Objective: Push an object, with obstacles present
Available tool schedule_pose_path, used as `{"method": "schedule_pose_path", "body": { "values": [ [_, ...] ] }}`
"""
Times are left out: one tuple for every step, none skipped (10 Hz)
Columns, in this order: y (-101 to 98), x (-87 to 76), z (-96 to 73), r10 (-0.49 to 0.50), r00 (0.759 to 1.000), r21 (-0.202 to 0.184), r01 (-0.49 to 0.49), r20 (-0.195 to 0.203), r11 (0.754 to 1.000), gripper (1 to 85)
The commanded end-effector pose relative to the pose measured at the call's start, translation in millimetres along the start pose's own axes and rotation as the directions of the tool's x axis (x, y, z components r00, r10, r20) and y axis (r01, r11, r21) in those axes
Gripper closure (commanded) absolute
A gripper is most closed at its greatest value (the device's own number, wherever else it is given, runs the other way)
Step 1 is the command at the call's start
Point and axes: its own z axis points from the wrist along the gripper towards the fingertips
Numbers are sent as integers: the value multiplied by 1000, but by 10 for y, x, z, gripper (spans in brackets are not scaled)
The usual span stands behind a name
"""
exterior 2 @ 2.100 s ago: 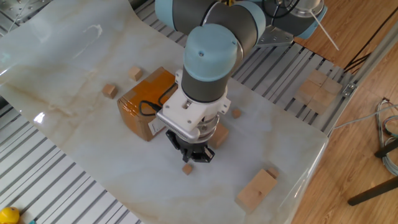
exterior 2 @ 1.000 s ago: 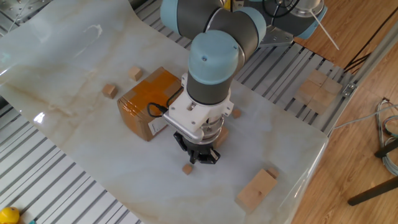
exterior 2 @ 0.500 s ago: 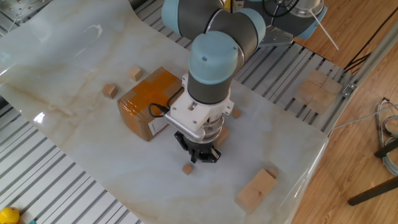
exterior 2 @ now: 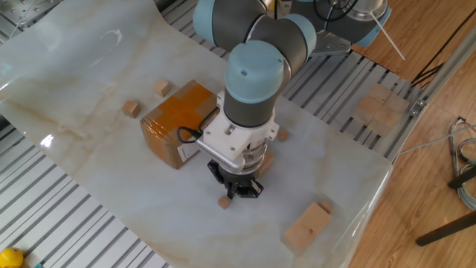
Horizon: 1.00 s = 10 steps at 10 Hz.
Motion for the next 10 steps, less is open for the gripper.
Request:
{"method": "schedule_pose_path", "body": {
  "values": [
    [-22, -111, -10, -4, 1000, -5, 4, 10, 1000, 843],
    [-33, -141, -15, -10, 1000, -10, 10, 10, 1000, 843],
    [-37, -186, -10, -14, 1000, -14, 14, 17, 1000, 843],
    [-39, -209, -6, -14, 1000, -14, 14, 17, 1000, 843],
    [-35, -244, -4, -14, 1000, -15, 14, 18, 1000, 843],
    [-35, -277, -8, -14, 1000, -15, 14, 18, 1000, 843],
    [-20, -306, -12, -13, 1000, -20, 13, 19, 1000, 843],
    [-5, -326, -20, -13, 1000, -20, 13, 19, 1000, 843],
    [6, -334, -23, -17, 1000, -23, 18, 20, 1000, 843],
    [8, -338, -24, -25, 999, -28, 26, 27, 999, 843]
  ]
}}
